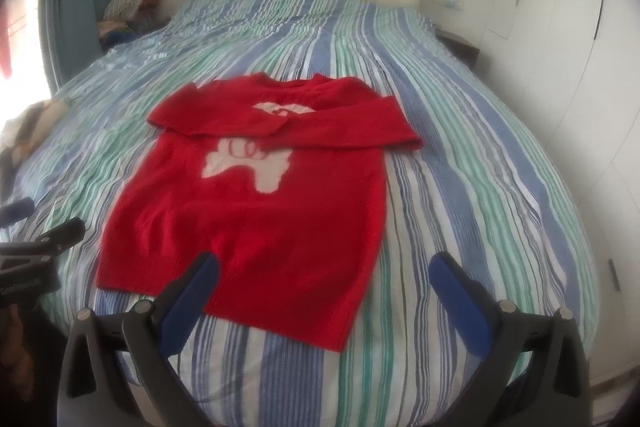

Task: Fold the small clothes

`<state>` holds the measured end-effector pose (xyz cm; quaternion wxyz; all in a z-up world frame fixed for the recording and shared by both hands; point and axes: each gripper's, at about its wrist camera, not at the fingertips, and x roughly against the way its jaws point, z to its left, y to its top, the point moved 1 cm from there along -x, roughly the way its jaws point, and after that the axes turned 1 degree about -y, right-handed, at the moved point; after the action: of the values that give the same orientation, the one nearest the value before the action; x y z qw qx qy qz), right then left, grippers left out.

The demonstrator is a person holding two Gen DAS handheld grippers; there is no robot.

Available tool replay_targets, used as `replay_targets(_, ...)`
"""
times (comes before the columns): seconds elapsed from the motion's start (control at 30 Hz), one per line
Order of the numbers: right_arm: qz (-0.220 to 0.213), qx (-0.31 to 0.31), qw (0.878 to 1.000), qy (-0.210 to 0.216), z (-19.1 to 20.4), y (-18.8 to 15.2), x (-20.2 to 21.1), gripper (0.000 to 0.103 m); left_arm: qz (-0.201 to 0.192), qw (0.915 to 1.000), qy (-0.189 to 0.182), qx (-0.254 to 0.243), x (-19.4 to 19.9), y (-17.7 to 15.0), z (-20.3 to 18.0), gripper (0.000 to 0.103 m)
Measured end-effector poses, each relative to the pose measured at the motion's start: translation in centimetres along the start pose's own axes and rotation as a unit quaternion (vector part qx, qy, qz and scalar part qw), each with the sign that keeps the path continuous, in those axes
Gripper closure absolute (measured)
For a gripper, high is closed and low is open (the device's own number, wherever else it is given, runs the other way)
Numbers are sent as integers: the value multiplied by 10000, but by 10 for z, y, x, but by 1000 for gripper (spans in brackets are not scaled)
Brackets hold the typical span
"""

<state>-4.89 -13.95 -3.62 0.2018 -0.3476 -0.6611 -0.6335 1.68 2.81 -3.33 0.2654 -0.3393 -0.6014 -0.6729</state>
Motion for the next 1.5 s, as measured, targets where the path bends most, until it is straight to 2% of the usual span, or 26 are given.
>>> replay_targets(0.17,-31,73,9996,-278,-1,1,3,0,-10,9999,-120,-48,3,-1,-5,0)
replay_targets(0.4,2,133,9974,-714,-8,1,2,0,73,9998,-106,-166,-1,-2,-14,0)
replay_targets(1.5,109,143,9959,-885,-12,0,0,0,250,9996,-68,-102,-7,-7,-10,0)
